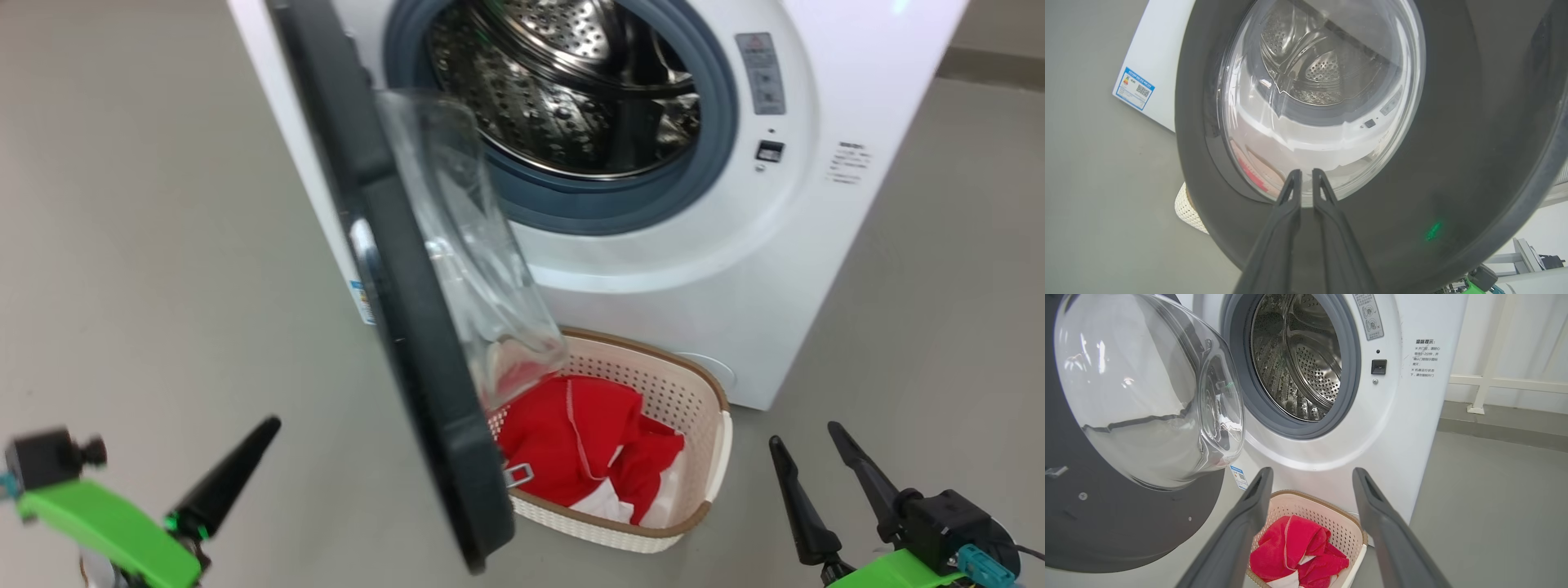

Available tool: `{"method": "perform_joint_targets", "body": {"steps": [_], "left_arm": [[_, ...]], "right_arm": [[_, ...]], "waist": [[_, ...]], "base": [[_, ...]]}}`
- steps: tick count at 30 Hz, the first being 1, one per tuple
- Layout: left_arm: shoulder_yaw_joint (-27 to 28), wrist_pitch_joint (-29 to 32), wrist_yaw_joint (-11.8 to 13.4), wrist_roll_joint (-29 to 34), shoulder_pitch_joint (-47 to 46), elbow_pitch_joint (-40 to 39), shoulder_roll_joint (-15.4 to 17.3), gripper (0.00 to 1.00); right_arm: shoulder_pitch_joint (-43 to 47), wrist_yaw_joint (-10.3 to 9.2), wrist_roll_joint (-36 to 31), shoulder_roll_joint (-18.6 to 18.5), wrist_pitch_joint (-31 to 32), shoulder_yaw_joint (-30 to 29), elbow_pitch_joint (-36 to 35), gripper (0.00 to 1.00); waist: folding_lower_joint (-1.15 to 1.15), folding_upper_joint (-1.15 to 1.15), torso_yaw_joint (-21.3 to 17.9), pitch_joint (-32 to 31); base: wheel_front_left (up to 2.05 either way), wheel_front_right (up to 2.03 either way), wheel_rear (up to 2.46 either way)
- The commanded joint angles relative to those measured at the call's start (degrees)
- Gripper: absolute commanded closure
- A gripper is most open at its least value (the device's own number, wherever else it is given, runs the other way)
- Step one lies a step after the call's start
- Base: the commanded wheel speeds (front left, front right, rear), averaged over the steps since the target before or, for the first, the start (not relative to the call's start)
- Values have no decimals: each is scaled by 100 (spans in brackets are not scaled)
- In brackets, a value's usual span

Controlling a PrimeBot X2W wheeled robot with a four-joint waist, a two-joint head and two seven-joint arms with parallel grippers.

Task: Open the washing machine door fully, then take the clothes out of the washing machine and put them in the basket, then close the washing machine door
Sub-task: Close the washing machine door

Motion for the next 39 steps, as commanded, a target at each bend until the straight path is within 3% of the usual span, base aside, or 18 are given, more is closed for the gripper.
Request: {"method": "perform_joint_targets", "body": {"steps": [1, 4, 5, 6, 13, 30, 34, 36, 37, 39], "left_arm": [[160, -214, -38, 59, -11, -28, 179, 71], [-22, -570, -38, 97, 198, 126, 154, 31], [-78, -688, -38, 99, 256, 175, 148, 9], [-143, -810, -38, 129, 308, 229, 154, 0], [-502, -1521, -38, 177, 534, 512, 128, 0], [-1527, -3726, -38, 988, 555, 1772, 61, 0], [-1255, -3812, -38, 1636, 467, 2059, -68, 0], [-898, -3815, -38, 2329, 460, 2107, -195, 0], [-504, -3816, -38, 2941, 503, 2071, -426, 0], [-193, -3817, -38, 3572, 587, 1992, -641, 0]], "right_arm": [[-80, 28, 13, -88, -37, 167, -121, 0], [-109, 28, 21, -84, -37, 206, -108, 0], [-122, 28, 22, -85, -37, 222, -103, 0], [-135, 28, 24, -87, -37, 234, -97, 0], [-181, 28, 33, -86, -37, 300, -62, 0], [-210, 28, 59, -59, -37, 370, -35, 0], [-179, 28, 71, -47, -37, 365, -30, 0], [-166, 28, 73, -42, -37, 366, -29, 0], [-162, 28, 71, -39, -37, 367, -30, 0], [-164, 28, 68, -29, -37, 371, -29, 0]], "waist": [[0, 0, 172, -112], [0, 0, 250, -153], [0, 0, 270, -160], [0, 0, 293, -170], [0, 0, 416, -210], [0, 0, 493, -223], [0, 0, 517, -251], [0, 0, 529, -255], [0, 0, 535, -261], [0, 0, 527, -273]], "base": [[0, 0, 0], [0, 0, 0], [0, 0, 0], [0, 0, 0], [0, 0, 0], [0, 0, 0], [0, 0, 0], [0, 0, 0], [0, 0, 0], [0, 0, 0]]}}
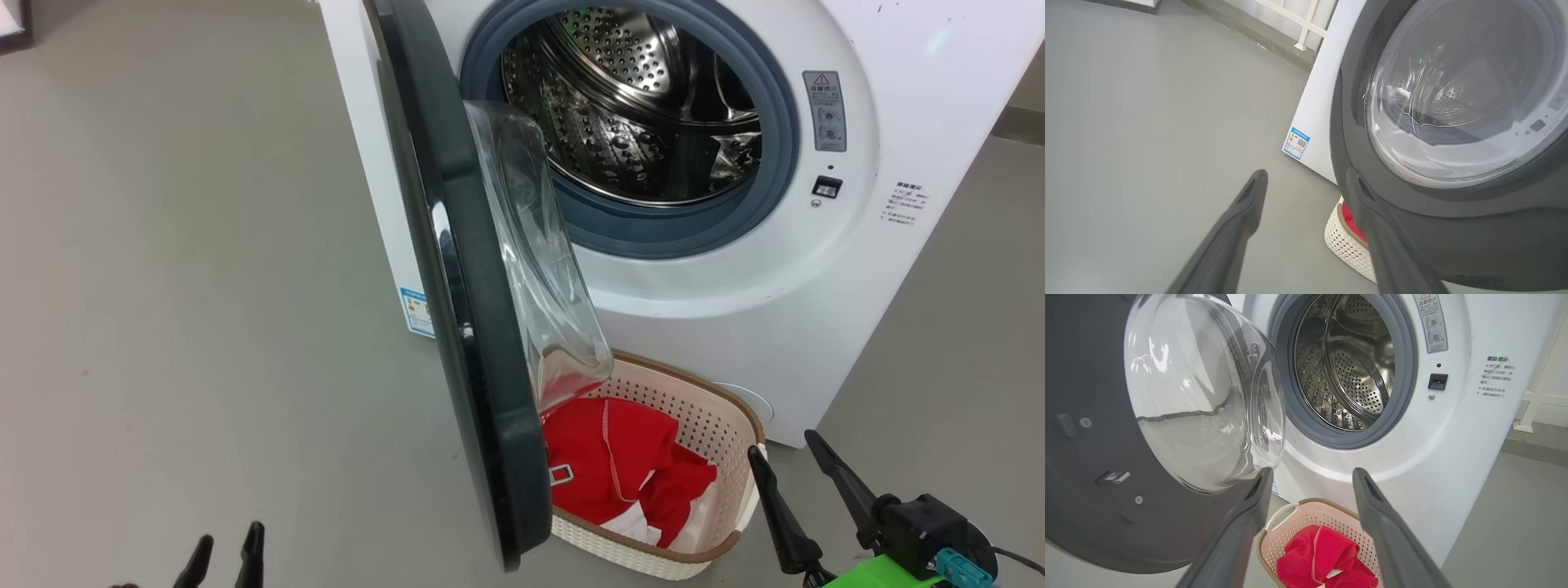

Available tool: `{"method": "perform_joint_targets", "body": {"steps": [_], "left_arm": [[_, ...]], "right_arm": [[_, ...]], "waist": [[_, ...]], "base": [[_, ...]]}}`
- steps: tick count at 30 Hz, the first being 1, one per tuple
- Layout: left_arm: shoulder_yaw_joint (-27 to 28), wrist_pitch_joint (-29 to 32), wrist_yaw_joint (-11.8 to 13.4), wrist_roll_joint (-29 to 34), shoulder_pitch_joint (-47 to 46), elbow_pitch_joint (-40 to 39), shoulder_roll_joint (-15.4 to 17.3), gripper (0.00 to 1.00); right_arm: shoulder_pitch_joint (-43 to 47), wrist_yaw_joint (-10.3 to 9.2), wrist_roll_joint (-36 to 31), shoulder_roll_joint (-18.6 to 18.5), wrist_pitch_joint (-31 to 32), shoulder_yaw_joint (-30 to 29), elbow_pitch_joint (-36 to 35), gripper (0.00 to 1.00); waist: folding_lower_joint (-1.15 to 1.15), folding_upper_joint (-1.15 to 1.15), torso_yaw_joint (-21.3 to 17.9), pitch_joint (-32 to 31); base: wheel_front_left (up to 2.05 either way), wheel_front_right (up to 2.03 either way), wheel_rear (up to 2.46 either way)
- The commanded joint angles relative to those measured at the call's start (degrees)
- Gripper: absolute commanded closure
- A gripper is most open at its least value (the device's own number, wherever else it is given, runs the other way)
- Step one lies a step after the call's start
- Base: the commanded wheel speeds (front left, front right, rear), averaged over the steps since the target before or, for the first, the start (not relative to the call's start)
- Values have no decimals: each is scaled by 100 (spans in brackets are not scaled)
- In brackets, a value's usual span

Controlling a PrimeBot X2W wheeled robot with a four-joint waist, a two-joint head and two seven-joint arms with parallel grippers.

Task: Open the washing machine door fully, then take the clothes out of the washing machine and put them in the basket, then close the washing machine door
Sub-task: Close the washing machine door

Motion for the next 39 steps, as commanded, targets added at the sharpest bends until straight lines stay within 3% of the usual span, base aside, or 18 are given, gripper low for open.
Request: {"method": "perform_joint_targets", "body": {"steps": [1, 7, 14, 25, 39], "left_arm": [[345, -68, -32, 285, -93, -174, 11, 0], [1068, -69, -16, 1912, 117, -569, -512, 0], [1566, -69, 48, 3134, 283, -1104, -915, 0], [1681, -70, 2, 3387, 285, -1031, -1095, 0], [1801, -70, -29, 3267, 37, -1080, -1114, 0]], "right_arm": [[-141, 28, 21, -44, -37, 116, -123, 0], [-137, 28, 20, -22, -37, 123, -118, 0], [-127, 28, 20, -24, -37, 109, -114, 0], [-161, 28, 1, -39, -37, 54, -123, 0], [-178, 28, -4, 1, -37, 27, -121, 0]], "waist": [[0, 0, -8, -8], [0, 0, -39, -27], [0, 0, -79, 8], [0, 0, -98, 109], [0, 0, -106, 109]], "base": [[0, 0, 0], [0, 0, 0], [0, 0, 0], [0, 0, 0], [0, 0, 0]]}}
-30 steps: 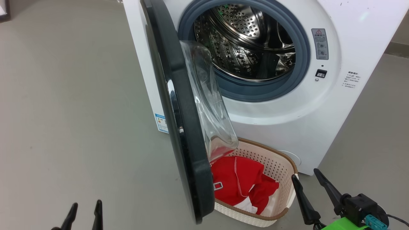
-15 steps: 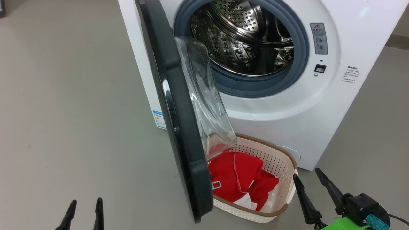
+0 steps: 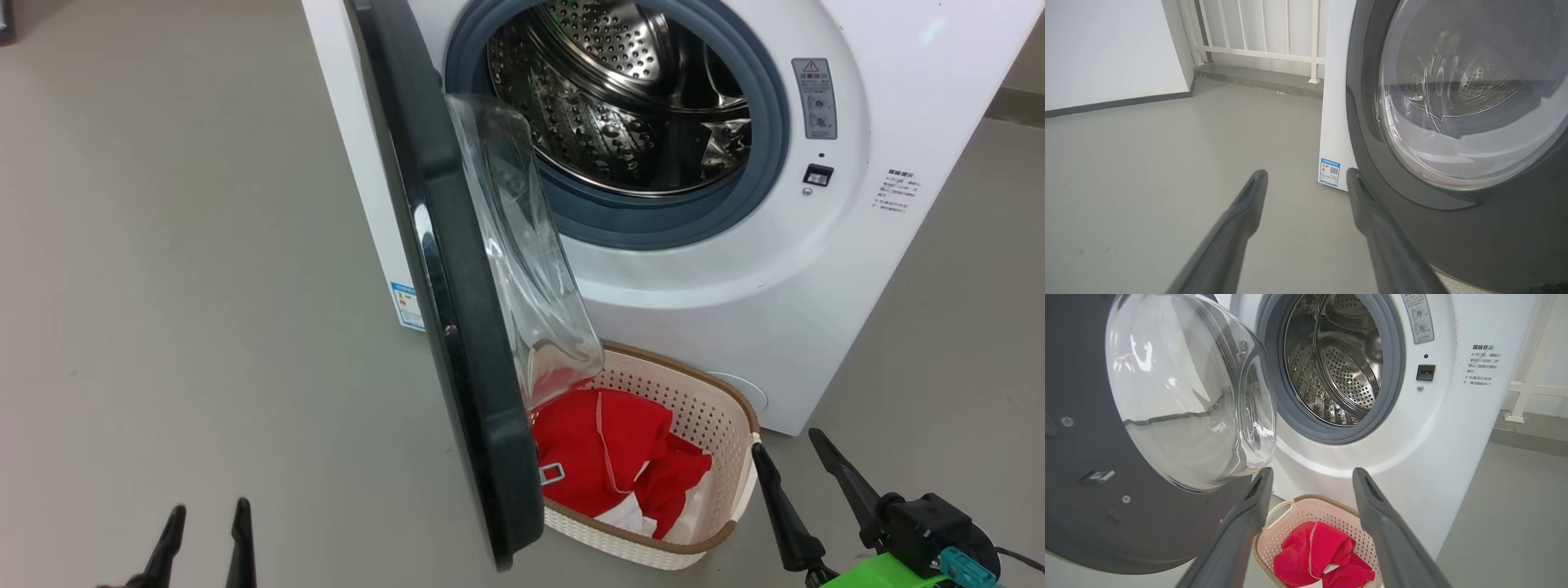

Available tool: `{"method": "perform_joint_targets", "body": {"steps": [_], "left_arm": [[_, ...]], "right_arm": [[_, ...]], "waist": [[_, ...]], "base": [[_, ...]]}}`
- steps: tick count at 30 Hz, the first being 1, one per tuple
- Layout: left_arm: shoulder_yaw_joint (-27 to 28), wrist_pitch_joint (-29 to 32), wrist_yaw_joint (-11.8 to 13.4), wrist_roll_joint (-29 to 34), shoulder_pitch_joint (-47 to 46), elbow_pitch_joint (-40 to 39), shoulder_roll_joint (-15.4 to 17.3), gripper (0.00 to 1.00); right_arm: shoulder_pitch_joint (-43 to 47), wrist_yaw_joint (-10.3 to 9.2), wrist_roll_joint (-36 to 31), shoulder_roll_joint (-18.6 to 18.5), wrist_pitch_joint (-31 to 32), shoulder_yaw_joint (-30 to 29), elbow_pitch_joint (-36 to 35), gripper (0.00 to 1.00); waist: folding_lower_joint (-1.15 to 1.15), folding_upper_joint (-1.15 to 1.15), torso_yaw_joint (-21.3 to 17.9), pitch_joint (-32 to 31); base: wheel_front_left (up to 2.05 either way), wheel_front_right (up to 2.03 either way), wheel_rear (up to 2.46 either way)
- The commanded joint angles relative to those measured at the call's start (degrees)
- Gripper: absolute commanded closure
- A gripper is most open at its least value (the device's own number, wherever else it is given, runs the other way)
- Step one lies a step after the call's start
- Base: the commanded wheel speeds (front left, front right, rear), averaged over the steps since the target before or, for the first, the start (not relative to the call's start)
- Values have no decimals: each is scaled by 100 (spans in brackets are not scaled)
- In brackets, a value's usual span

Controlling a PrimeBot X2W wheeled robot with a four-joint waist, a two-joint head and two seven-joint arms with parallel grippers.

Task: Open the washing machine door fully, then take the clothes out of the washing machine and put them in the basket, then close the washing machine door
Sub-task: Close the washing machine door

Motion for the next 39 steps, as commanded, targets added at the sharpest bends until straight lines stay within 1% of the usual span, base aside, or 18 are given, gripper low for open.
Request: {"method": "perform_joint_targets", "body": {"steps": [1, 2, 3, 5, 10, 15, 19, 23, 24, 26, 29, 32, 34, 37, 39], "left_arm": [[190, -70, -29, -86, -333, -196, 53, 13], [184, -70, -30, -132, -379, -228, 71, 36], [169, -70, -30, -156, -417, -264, 110, 56], [159, -70, -30, -224, -493, -349, 172, 100], [182, -70, -31, -504, -696, -607, 280, 100], [157, -70, -31, -1352, -915, -866, 355, 100], [-125, -70, -31, -2531, -1036, -1054, 539, 100], [-392, -70, -31, -4430, -1138, -1215, 720, 100], [-392, -70, -31, -4430, -1138, -1215, 720, 100], [-588, -32, -31, -5390, -1165, -1311, 944, 100], [-776, 231, -31, -6537, -1165, -1489, 1256, 100], [-892, 569, -31, -7371, -1136, -1694, 1471, 100], [-981, 965, -32, -7882, -1103, -1853, 1584, 100], [-1056, 1529, -32, -8384, -1043, -2075, 1727, 100], [-1129, 1946, -32, -8584, -1005, -2224, 1811, 100]], "right_arm": [[-189, 28, -4, -49, -37, 114, -126, 0], [-198, 28, -2, -47, -37, 110, -126, 0], [-203, 28, -1, -47, -37, 108, -126, 0], [-205, 28, 0, -45, -37, 103, -131, 0], [-196, 28, -5, -43, -37, 75, -148, 0], [-195, 28, -9, -48, -37, 63, -155, 0], [-202, 28, -11, -52, -37, 63, -154, 0], [-216, 28, -15, -54, -37, 57, -155, 0], [-216, 28, -15, -54, -37, 57, -155, 0], [-223, 28, -14, -57, -37, 58, -155, 0], [-229, 28, -15, -58, -37, 51, -158, 0], [-233, 28, -18, -53, -37, 50, -163, 0], [-237, 28, -17, -49, -37, 53, -164, 0], [-245, 28, -16, -44, -37, 65, -165, 0], [-250, 28, -14, -42, -37, 64, -166, 0]], "waist": [[0, 0, -20, 10], [0, 0, -32, 15], [0, 0, -46, 17], [0, 0, -76, 23], [0, 0, -153, 52], [0, 0, -234, 81], [0, 0, -289, 104], [0, 0, -333, 137], [0, 0, -333, 137], [0, 0, -355, 153], [0, 0, -379, 183], [0, 0, -407, 210], [0, 0, -426, 228], [0, 0, -459, 257], [0, 0, -476, 279]], "base": [[0, 0, 0], [0, 0, 0], [0, 0, 0], [0, 0, 0], [0, 0, 0], [0, 0, 0], [0, 0, 0], [0, 0, 0], [0, 0, 0], [0, 0, 0], [0, 0, 0], [0, 0, 0], [0, 0, 0], [0, 0, 0], [0, 0, 0]]}}
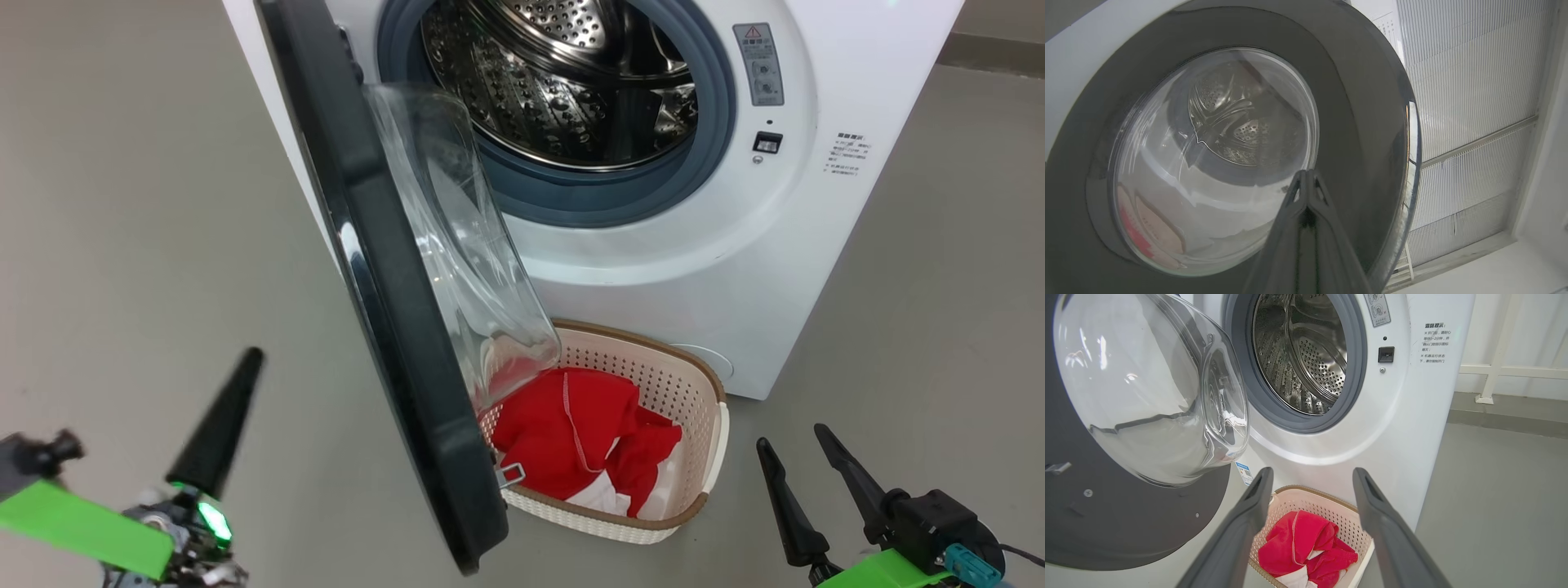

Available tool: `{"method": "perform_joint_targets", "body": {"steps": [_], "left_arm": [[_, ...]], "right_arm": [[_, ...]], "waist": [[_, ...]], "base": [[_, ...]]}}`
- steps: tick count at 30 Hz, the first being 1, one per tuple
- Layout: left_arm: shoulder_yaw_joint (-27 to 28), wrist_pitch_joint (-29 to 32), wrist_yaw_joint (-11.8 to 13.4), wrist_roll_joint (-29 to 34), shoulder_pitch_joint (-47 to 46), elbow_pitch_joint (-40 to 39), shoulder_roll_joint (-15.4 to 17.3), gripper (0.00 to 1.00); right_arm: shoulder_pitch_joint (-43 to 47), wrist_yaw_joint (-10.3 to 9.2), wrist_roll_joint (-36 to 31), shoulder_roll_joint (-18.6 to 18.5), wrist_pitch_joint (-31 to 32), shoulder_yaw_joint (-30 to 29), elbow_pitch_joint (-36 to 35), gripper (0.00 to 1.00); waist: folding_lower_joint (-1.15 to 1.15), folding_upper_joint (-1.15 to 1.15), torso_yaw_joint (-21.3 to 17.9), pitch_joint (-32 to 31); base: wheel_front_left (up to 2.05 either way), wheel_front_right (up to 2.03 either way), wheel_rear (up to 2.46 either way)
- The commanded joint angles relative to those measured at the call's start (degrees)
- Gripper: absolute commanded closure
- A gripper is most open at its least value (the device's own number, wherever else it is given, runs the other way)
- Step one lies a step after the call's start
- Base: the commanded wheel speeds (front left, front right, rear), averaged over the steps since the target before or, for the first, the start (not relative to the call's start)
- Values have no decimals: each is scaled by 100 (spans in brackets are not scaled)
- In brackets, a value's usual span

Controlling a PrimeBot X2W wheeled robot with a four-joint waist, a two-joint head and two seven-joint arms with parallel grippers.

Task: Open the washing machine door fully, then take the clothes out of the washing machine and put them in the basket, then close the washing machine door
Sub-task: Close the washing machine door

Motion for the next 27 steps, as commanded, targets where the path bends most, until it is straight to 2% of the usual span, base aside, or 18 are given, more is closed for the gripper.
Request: {"method": "perform_joint_targets", "body": {"steps": [1, 6, 12, 20, 27], "left_arm": [[180, 201, -32, -128, -78, -203, 194, 100], [90, 1299, -32, -393, -1, -403, 317, 100], [232, 2064, -32, -368, -68, -452, 87, 100], [346, 2587, -32, -199, -239, -437, -266, 100], [382, 2784, -32, -54, -468, -408, -549, 100]], "right_arm": [[-233, 28, -11, -54, -37, 121, -152, 0], [-266, 28, -16, -57, -37, 116, -163, 0], [-344, 28, -19, -65, -37, 104, -174, 0], [-441, 28, -27, -69, -37, 42, -202, 0], [-510, 28, -35, -61, -37, -41, -237, 0]], "waist": [[0, 0, -18, 22], [0, 0, -76, 103], [0, 0, -189, 249], [0, 0, -365, 414], [0, 0, -499, 539]], "base": [[0, 0, 0], [0, 0, 0], [0, 0, 0], [0, 0, 0], [0, 0, 0]]}}
